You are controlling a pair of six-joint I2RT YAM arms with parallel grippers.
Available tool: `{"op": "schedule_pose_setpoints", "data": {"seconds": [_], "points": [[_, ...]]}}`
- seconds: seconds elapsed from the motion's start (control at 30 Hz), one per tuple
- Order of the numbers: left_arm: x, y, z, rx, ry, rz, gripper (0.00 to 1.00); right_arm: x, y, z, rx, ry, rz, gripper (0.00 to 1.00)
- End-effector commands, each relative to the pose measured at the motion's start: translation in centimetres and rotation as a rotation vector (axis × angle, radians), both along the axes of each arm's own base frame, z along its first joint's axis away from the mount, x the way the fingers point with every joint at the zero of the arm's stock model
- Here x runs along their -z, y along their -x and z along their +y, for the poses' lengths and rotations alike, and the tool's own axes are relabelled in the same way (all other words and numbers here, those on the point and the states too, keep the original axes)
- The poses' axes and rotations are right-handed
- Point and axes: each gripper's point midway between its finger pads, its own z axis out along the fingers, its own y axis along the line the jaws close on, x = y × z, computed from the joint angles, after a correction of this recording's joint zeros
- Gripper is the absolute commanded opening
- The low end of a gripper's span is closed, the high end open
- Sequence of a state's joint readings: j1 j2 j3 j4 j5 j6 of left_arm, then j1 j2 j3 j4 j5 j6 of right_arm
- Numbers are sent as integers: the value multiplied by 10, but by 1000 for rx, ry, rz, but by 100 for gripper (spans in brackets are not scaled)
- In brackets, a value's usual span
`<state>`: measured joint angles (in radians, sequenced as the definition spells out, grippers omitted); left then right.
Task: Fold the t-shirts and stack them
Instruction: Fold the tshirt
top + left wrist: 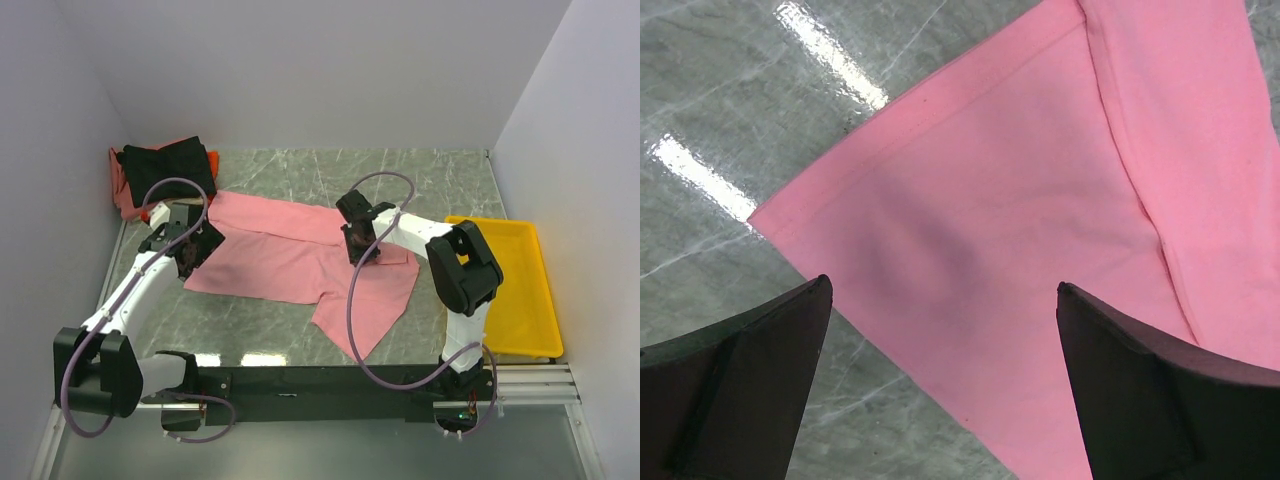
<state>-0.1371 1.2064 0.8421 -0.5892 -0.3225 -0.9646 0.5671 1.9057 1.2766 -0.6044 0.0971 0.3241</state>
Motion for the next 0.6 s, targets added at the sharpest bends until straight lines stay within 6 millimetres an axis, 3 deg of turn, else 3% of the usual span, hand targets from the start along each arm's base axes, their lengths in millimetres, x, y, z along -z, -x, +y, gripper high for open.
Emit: {"op": "schedule_pose_setpoints", "data": {"seconds": [0.0, 0.13, 0.2, 0.27, 0.57], "points": [[-7, 2, 6, -44, -4, -30, 99, -7, -9, 6, 12, -12, -44, 30], [-7, 4, 6, -44, -2, -30, 99, -13, -12, 6, 25, -7, -62, 20], [-9, 4, 7, -47, -5, -34, 99, -18, -14, 7, 25, -12, -73, 7], [-10, 5, 8, -49, -8, -36, 99, -22, -15, 7, 31, -16, -79, 0], [-16, 7, 7, -50, 3, -47, 99, -45, 2, 17, 20, -36, -70, 0]]}}
